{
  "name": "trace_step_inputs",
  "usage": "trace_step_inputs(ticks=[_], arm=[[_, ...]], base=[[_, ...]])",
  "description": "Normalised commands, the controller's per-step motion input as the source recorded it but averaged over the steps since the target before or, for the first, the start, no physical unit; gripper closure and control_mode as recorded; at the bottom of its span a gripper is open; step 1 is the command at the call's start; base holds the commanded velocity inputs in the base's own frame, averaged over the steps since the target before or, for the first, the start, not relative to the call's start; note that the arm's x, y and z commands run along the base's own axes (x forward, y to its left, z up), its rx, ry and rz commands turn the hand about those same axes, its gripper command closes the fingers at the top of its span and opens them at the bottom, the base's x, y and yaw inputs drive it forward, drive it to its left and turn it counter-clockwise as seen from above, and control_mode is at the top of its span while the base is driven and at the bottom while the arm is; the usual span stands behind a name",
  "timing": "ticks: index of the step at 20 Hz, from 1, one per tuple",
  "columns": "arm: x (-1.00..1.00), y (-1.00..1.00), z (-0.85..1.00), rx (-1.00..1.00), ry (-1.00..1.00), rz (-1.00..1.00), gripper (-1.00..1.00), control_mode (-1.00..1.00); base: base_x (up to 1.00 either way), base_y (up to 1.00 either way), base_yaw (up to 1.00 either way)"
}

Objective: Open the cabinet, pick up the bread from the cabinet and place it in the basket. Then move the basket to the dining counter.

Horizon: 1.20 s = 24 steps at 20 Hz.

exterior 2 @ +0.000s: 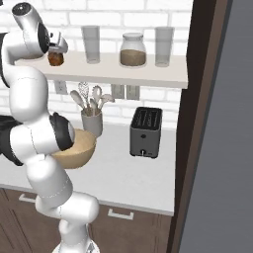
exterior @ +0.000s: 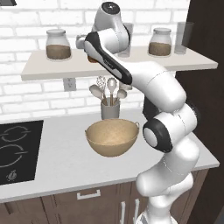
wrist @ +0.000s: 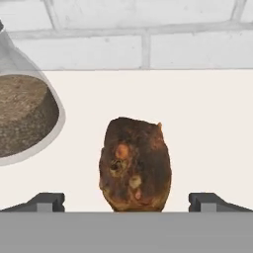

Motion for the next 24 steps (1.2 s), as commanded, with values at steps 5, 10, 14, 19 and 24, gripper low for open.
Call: trace_step_inputs(ticks=[5,10,14,19,24], arm=[[0.19,0.00,0.00,0.00,0.04,0.00,-1.00,-1.00],[0.02,0.00,0.00,0.00,0.00,0.00,-1.00,-1.00],[0.25,0.02,-0.01,-0.02,0.01,0.00,-1.00,-1.00],[0.22,0.10,0.00,0.00,0.05,0.00,-1.00,-1.00],[0.11,0.10,0.00,0.00,0.03,0.00,-1.00,-1.00]], base=[[0.00,0.00,0.00],[0.00,0.00,0.00],[0.00,0.00,0.00],[0.00,0.00,0.00],[0.00,0.00,0.00]])
